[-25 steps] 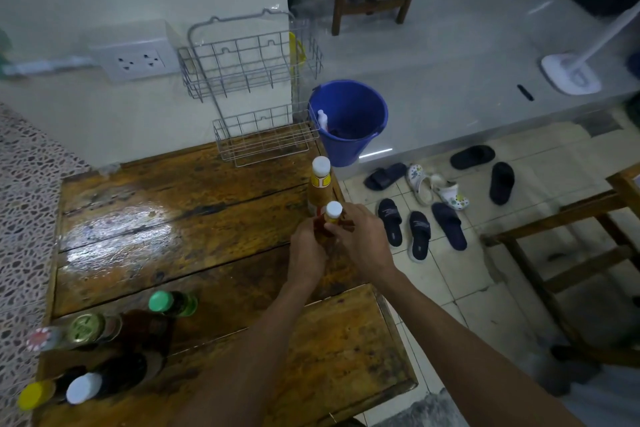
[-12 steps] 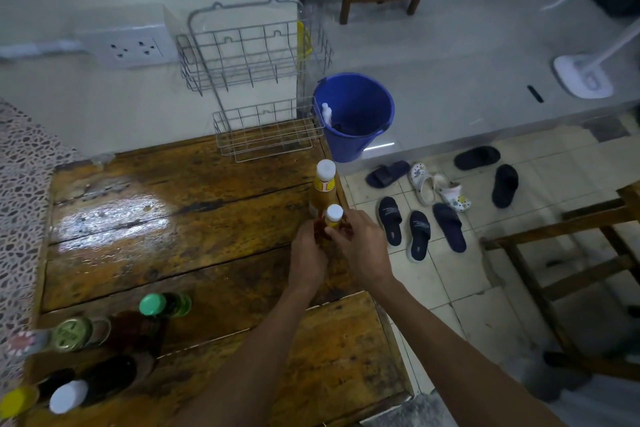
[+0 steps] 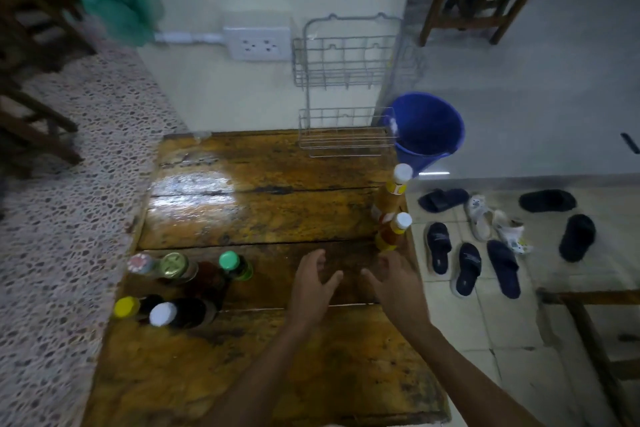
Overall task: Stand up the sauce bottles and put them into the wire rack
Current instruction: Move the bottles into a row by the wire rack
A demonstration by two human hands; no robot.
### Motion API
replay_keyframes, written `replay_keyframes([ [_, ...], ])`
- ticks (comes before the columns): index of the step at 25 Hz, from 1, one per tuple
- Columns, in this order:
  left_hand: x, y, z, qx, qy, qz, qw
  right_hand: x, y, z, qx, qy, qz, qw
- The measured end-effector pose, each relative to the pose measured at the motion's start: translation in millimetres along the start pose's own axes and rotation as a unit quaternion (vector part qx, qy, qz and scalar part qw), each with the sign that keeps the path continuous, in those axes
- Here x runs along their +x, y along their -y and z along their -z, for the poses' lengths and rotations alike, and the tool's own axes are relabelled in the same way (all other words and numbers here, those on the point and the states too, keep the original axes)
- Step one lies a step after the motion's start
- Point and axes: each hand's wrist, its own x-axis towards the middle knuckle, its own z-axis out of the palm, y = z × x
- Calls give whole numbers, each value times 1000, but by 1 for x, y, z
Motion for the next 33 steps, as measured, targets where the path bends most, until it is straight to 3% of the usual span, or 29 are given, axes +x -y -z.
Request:
replay_keyframes([
  [4,-37,49,46,-50,-111,68,990,2,84,-42,-39,83,163,982],
  [9,-47,75,77,-57,-159,98,981,7,186,-91,-145,140,371,907],
  [12,-42,78,88,-74,-136,93,984,14,206,-115,-251,164,424,855],
  [15,-35,75,92,-82,-128,103,983,15,196,-110,-262,146,463,834],
  [17,-30,69,94,-86,-153,62,982,9,183,-91,-240,112,490,831],
  [20,-30,40,100,-146,-138,-34,979,4,173,-57,-217,80,487,842],
  [22,-29,21,95,-175,-67,-59,980,7,164,-41,-233,65,465,852],
  [25,-21,13,78,-165,-26,-80,983,10,145,-31,-282,77,416,861],
  [29,-22,16,55,-72,10,-90,993,-3,128,-17,-265,42,298,916],
  [33,-31,21,34,24,6,-80,996,-19,117,-10,-234,54,189,952],
])
